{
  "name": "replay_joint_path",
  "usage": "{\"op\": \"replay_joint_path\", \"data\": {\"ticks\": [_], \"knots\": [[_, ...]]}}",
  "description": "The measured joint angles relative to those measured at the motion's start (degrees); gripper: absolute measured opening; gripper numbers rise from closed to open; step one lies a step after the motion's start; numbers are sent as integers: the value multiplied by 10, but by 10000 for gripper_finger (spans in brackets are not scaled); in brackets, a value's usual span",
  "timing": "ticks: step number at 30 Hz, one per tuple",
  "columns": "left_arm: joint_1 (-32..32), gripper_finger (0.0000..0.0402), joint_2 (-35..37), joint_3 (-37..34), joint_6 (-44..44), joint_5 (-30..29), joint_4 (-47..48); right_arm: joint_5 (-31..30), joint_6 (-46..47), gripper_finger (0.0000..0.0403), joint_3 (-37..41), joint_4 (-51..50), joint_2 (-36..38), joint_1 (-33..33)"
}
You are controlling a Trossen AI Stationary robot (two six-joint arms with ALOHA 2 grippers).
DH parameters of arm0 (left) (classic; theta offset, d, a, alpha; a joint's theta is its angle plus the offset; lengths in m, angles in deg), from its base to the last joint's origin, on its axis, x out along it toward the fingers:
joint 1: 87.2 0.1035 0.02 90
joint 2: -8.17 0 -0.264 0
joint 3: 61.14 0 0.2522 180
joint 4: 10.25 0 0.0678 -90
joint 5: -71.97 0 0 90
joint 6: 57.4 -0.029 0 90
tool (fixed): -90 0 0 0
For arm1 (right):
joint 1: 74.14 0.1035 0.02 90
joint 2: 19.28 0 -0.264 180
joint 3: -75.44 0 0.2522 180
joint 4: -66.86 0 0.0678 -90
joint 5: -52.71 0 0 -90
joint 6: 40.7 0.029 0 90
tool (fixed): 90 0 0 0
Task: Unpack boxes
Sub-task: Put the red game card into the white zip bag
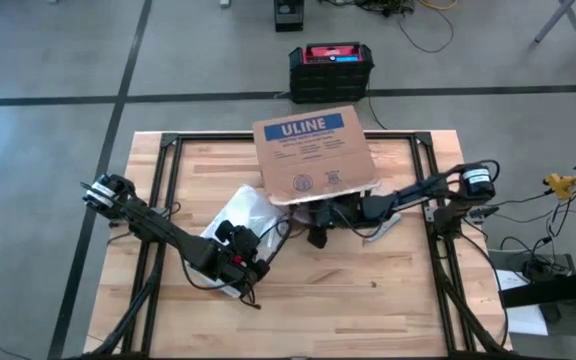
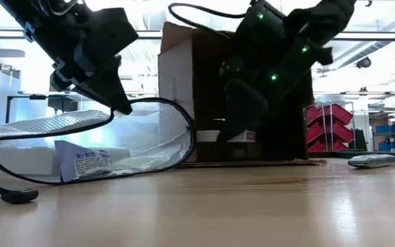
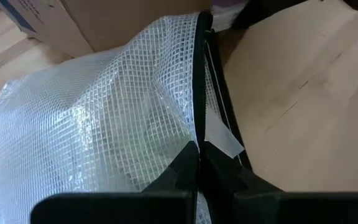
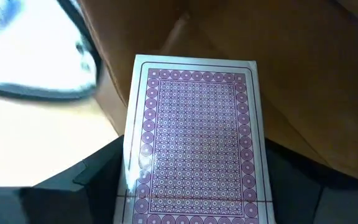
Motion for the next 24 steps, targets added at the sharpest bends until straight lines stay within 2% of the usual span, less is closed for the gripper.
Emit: {"op": "replay_joint_path", "data": {"ticks": [8,13,19,24], "knots": [[0,0,0,0,5,5,13,-18,40,281,0,-57,14,70],[1,0,0,0,8,4,11,-21,89,281,0,-43,14,137],[0,0,0,0,-44,6,-69,-18,109,281,-1,102,-26,171],[-1,0,0,0,-90,68,-116,-20,98,281,-36,183,-97,166]]}}
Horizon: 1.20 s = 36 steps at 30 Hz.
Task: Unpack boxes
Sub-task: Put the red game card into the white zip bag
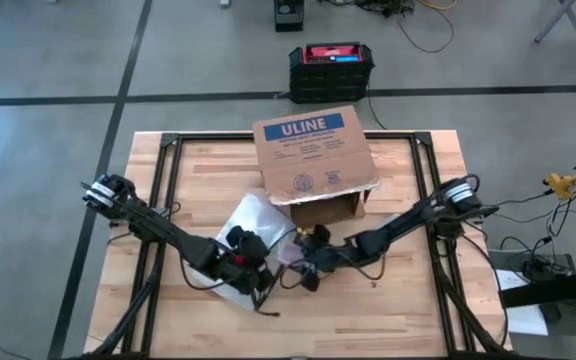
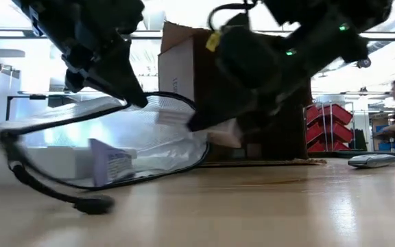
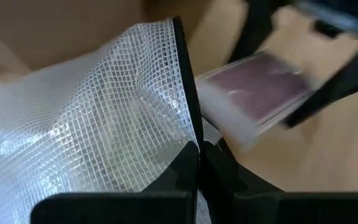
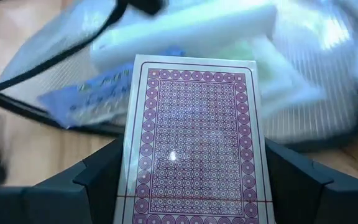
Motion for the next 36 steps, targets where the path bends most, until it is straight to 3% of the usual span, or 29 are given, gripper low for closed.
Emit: {"op": "replay_joint_path", "data": {"ticks": [6,11,15,18,23,30,32,36], "knots": [[0,0,0,0,-33,57,-12,-14,-27,281,-114,-2,-99,-21],[0,0,0,0,-45,58,-12,-117,-37,284,-205,-19,-170,-30],[0,0,-1,-2,-45,59,9,-148,2,359,-243,-75,-195,-39],[0,0,-1,-2,-39,58,20,-154,20,388,-248,-112,-196,-42],[0,0,-1,-15,-27,58,21,-158,11,372,-246,-151,-184,-43],[0,0,0,-32,-6,54,17,-152,-82,368,-245,-170,-126,-35],[0,0,1,-32,-6,53,15,-137,-104,368,-245,-198,-106,-34],[0,0,1,-33,-9,56,11,-42,-156,363,-246,-326,-67,-30]]}}
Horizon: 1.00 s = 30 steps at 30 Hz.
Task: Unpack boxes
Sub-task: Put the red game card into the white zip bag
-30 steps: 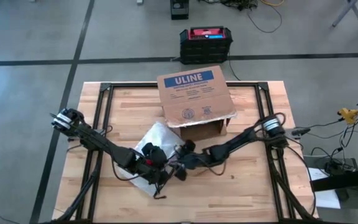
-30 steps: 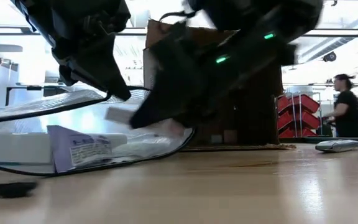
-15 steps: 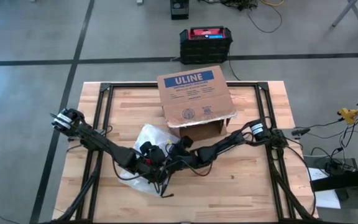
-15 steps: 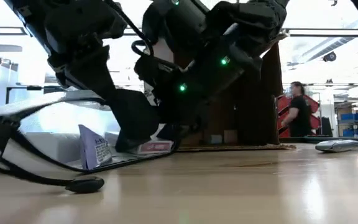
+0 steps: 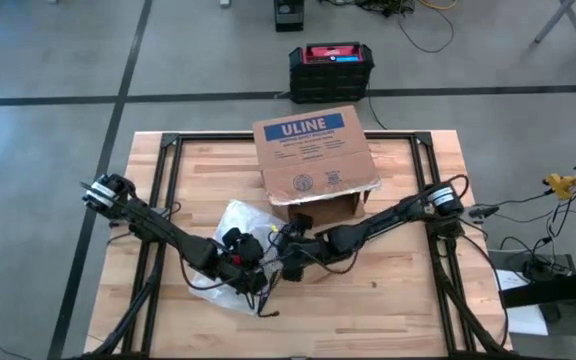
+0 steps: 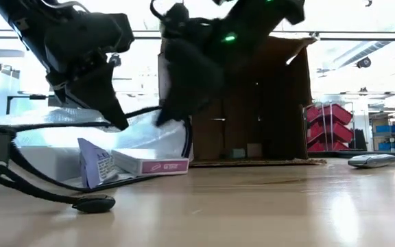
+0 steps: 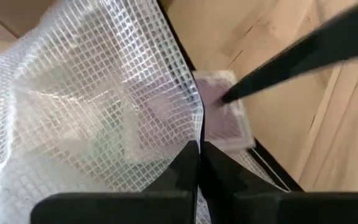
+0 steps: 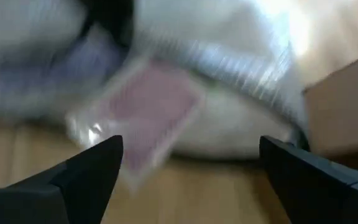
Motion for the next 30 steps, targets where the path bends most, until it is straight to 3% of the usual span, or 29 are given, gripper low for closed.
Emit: {"op": "replay_joint_path", "data": {"ticks": [3,6,9,15,19,24,26,30], "knots": [[0,0,0,0,-7,-1,0,44,-4,335,1,-80,9,15],[0,0,0,0,-18,-15,-4,98,-1,277,2,-75,10,33],[0,0,0,0,-22,-23,-13,129,-20,200,3,-53,-1,52],[0,0,0,0,-42,-6,-40,132,-87,25,5,15,-45,71],[0,0,0,0,-55,28,-58,108,-114,21,-4,58,-78,61],[0,0,0,0,-73,84,-71,-62,-122,5,-28,64,-104,25],[-1,0,0,0,-75,94,-72,-64,-121,3,-33,73,-102,17],[-3,0,0,0,-88,100,-74,1,-117,5,-34,78,-90,24]]}}
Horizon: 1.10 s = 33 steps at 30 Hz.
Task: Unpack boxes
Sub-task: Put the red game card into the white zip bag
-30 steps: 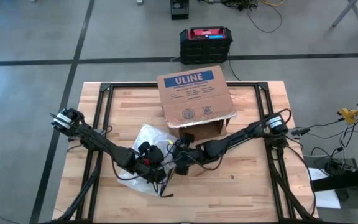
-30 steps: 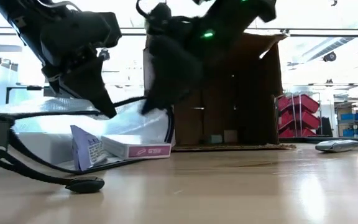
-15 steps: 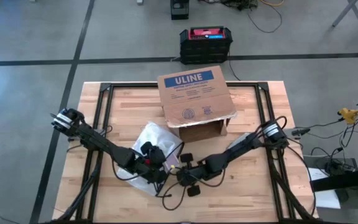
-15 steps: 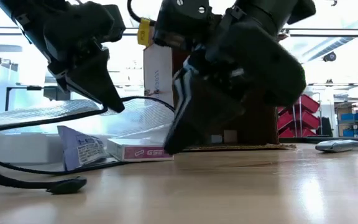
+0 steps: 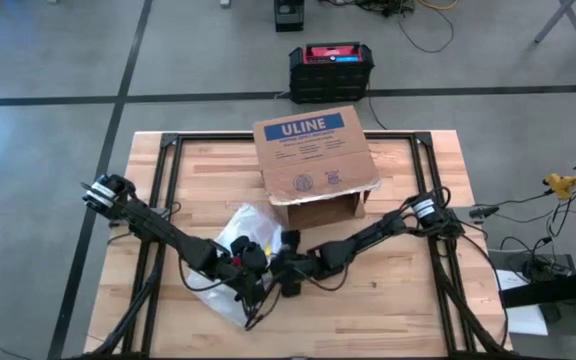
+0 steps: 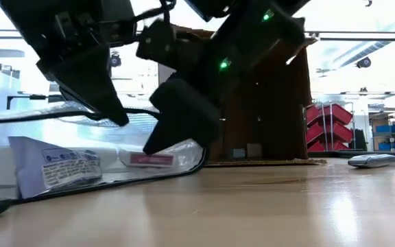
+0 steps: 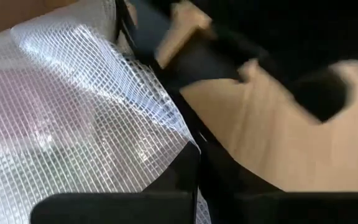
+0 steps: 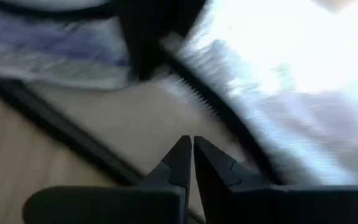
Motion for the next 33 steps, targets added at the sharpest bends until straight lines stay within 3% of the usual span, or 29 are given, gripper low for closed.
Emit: {"op": "replay_joint_path", "data": {"ticks": [7,12,16,21,25,29,33], "knots": [[0,0,0,0,-6,-9,2,114,-6,2,3,7,0,31],[1,0,1,0,-12,-10,20,142,-14,1,2,125,-22,59],[1,0,4,4,-12,-11,19,99,2,0,-11,226,-82,54],[0,0,6,7,-10,-6,16,3,3,0,-100,267,-156,43],[-1,0,6,6,-9,7,17,-70,6,0,-135,260,-180,49],[-1,0,6,8,-6,4,14,-66,4,0,-131,228,-165,54],[-1,0,7,10,-4,5,6,-60,15,0,-126,119,-126,62]]}}
